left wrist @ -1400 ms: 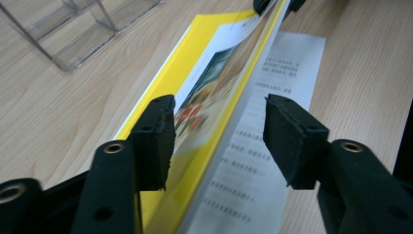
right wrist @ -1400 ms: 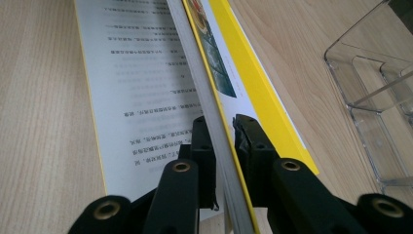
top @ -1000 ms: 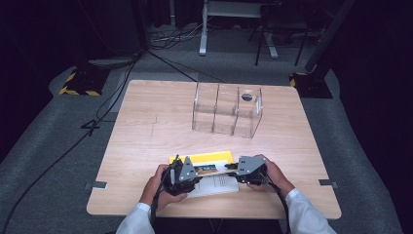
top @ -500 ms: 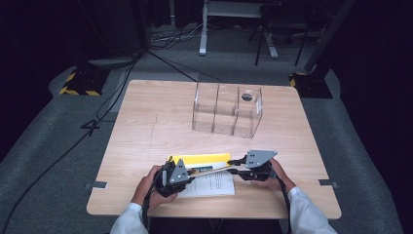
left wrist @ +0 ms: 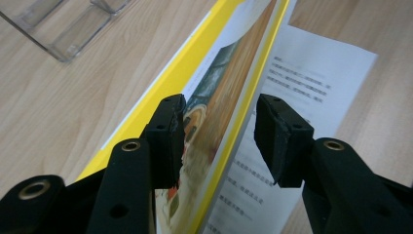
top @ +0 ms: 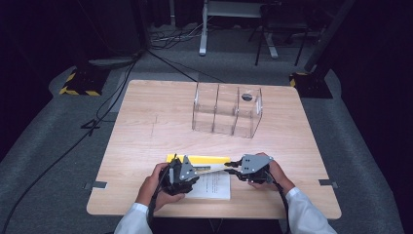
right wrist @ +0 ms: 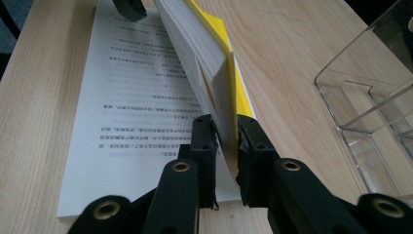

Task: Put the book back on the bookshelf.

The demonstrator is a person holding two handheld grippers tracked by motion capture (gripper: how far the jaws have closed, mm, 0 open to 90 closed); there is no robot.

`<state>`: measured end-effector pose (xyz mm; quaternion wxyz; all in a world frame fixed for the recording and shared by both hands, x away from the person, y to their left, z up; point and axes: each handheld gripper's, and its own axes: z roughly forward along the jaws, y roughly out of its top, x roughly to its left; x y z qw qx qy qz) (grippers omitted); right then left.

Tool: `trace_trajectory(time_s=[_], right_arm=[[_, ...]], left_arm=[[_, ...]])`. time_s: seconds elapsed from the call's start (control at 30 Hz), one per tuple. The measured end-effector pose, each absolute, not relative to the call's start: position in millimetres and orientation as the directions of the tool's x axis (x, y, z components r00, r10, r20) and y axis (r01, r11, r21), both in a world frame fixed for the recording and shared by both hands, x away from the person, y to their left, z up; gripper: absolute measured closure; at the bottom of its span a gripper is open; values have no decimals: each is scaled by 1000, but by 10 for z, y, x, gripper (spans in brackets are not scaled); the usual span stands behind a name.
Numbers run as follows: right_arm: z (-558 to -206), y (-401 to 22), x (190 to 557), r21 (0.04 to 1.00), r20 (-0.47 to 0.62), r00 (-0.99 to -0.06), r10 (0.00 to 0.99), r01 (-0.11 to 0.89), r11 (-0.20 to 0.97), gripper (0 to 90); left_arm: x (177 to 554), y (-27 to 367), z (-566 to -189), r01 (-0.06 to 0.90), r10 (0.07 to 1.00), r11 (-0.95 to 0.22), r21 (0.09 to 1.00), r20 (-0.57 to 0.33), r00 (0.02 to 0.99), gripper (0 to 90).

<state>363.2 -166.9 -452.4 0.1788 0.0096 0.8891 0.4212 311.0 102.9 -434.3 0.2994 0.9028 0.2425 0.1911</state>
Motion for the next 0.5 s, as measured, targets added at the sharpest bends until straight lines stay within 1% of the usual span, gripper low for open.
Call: trace_trajectory(time_s=[0.03,0.13,0.17,0.2,0.3,0.33,0.43,0.5], right_arm=[[-4514,-1663,3627,751,-312,-935,166,-136,646,795],[-4491,-1642,3615,748,-312,-936,162,-138,649,797],[-4484,-1635,3611,747,-315,-936,160,-141,650,797],[-4470,-1621,3603,746,-316,-935,162,-140,651,795],[-4457,-1609,3595,745,-319,-934,163,-142,651,792],[-4447,-1601,3589,745,-320,-933,165,-141,652,786],[-4441,-1589,3587,743,-327,-930,170,-141,654,784],[-4436,-1588,3591,748,-322,-930,179,-134,651,774]], left_arm=[[3109,988,-4340,327,556,-709,625,210,805,529],[3103,929,-4337,320,554,-709,629,216,804,536],[3102,910,-4337,321,554,-710,627,216,804,557],[3105,877,-4340,310,550,-706,637,217,807,619],[3117,844,-4354,313,553,-707,634,219,804,705],[3126,817,-4375,303,541,-714,631,222,812,731],[3120,794,-4381,294,538,-716,634,232,810,760],[3104,784,-4376,271,529,-726,632,262,807,784]])
